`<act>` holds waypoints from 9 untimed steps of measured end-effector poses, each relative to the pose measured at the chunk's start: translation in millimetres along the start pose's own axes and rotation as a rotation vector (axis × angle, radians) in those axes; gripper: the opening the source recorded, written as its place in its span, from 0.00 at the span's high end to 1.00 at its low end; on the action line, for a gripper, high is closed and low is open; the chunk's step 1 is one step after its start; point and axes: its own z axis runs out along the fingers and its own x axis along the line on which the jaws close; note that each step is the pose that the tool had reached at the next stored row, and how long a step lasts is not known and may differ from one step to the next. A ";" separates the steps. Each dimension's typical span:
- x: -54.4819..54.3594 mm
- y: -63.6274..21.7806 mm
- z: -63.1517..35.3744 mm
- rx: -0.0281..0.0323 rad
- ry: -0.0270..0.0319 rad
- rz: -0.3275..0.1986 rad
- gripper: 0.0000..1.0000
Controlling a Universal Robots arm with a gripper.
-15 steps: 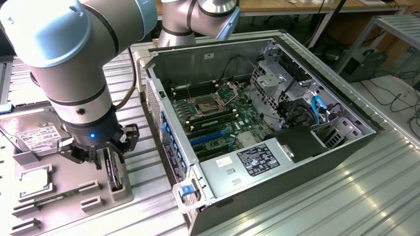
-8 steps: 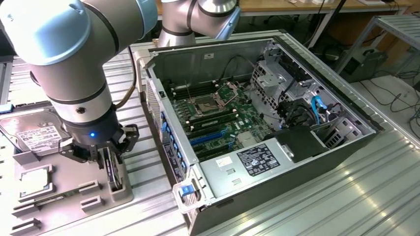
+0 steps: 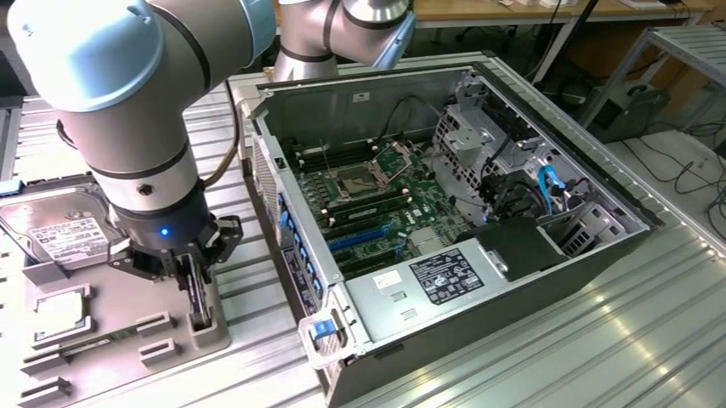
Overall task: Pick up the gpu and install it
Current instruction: 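Pick up the gpu and move the gpu toward the slot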
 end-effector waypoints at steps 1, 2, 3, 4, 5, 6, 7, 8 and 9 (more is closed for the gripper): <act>0.0 0.0 0.0 0.0001 0.0001 0.000 0.68; 0.0 0.0 0.0 0.0001 0.0001 0.000 0.68; 0.0 0.0 0.0 0.0001 0.0001 0.000 0.72; -0.1 0.0 -0.1 0.0001 0.0001 0.000 0.72; -0.1 0.0 -0.1 0.0001 0.0001 0.000 0.72; -0.1 0.0 -0.1 0.0001 0.0001 0.000 0.72; -0.1 0.0 0.0 0.0001 0.0001 0.000 0.72; -0.1 0.0 -0.1 0.0001 0.0001 0.000 0.72; -0.1 0.0 -0.1 0.0001 0.0001 0.000 0.72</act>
